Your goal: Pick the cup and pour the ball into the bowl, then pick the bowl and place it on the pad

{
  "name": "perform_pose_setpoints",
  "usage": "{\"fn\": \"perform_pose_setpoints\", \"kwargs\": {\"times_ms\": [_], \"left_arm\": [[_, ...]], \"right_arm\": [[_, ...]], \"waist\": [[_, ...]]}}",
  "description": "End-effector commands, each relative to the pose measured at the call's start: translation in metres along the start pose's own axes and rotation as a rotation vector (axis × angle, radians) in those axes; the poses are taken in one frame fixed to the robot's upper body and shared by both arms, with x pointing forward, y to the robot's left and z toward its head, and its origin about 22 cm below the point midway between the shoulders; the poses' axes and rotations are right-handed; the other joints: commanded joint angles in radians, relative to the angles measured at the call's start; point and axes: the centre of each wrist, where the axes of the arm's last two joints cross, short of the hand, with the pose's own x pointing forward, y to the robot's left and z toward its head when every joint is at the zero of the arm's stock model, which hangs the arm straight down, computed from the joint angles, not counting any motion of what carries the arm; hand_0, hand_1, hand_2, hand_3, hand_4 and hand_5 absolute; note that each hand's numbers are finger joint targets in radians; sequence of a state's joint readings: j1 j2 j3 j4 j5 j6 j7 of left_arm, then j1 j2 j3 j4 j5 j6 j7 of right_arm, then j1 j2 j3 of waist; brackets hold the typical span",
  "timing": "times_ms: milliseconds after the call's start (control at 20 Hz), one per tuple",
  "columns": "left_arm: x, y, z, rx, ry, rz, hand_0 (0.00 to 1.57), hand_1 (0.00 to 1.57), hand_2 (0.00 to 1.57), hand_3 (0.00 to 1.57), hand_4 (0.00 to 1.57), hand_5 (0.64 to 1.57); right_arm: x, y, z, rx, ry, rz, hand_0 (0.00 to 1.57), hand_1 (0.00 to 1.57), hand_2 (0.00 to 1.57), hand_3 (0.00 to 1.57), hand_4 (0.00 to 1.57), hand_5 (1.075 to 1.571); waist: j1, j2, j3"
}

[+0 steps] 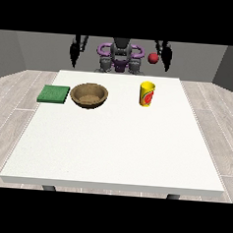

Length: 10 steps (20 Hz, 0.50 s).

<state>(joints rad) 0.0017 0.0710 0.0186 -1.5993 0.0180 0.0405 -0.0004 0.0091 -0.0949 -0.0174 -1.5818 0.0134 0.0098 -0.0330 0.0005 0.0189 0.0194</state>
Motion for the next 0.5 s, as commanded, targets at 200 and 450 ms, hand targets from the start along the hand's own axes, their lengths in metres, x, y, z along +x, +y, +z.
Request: {"fn": "perform_pose_setpoints", "kwargs": {"times_ms": [200,450], "left_arm": [[0.028,0.010,-0.002,-0.007,-0.018,-0.030,0.00,0.00,0.00,0.00,0.66,1.566],[0.044,0.005,0.008,-0.013,0.210,0.168,0.00,0.00,0.00,0.00,0.63,1.564]], "right_arm": [[0.027,-0.011,-0.002,0.002,-0.011,0.030,0.00,0.00,0.00,0.00,0.87,1.533],[0.042,-0.003,0.018,0.005,0.250,-0.176,0.00,0.00,0.00,0.00,0.86,1.530]], "waist": [[-0.005,-0.252,-0.0170],[-0.058,-0.411,-0.0197]]}}
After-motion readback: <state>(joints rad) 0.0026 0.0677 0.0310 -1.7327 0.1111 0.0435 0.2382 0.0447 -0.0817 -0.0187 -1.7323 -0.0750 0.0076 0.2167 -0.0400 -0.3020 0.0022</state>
